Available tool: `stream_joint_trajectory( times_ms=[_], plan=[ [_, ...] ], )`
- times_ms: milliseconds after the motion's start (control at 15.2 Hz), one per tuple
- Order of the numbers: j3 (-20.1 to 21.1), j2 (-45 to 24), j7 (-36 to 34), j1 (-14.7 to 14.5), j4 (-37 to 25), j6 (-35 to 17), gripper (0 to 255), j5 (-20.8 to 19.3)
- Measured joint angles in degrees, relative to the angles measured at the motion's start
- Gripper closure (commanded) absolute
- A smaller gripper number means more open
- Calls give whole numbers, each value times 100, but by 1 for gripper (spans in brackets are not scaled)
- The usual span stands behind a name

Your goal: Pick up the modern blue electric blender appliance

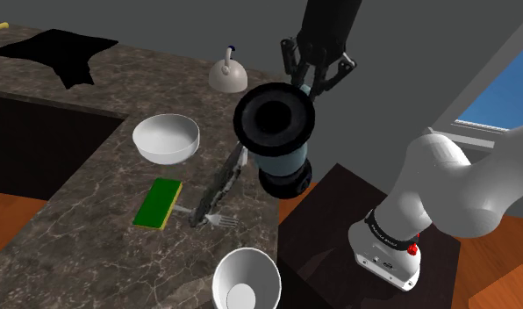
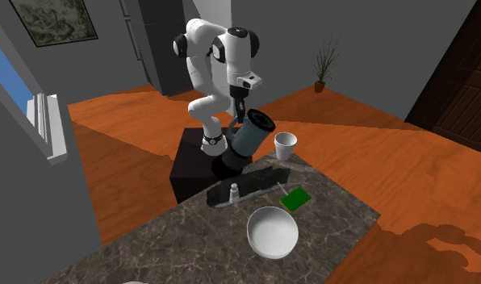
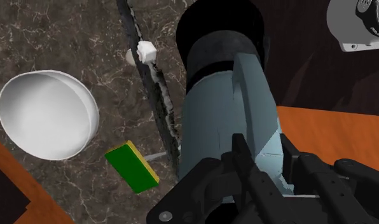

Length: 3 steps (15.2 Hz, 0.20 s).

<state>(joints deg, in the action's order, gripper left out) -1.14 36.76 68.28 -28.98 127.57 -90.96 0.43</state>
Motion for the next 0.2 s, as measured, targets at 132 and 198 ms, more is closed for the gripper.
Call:
stream_joint_trajectory(
  times_ms=[132,198],
  plan=[
    [1,-41,-4,-1,-183,144,255,0],
    [-7,-64,5,1,-240,176,255,-4]
  ],
)
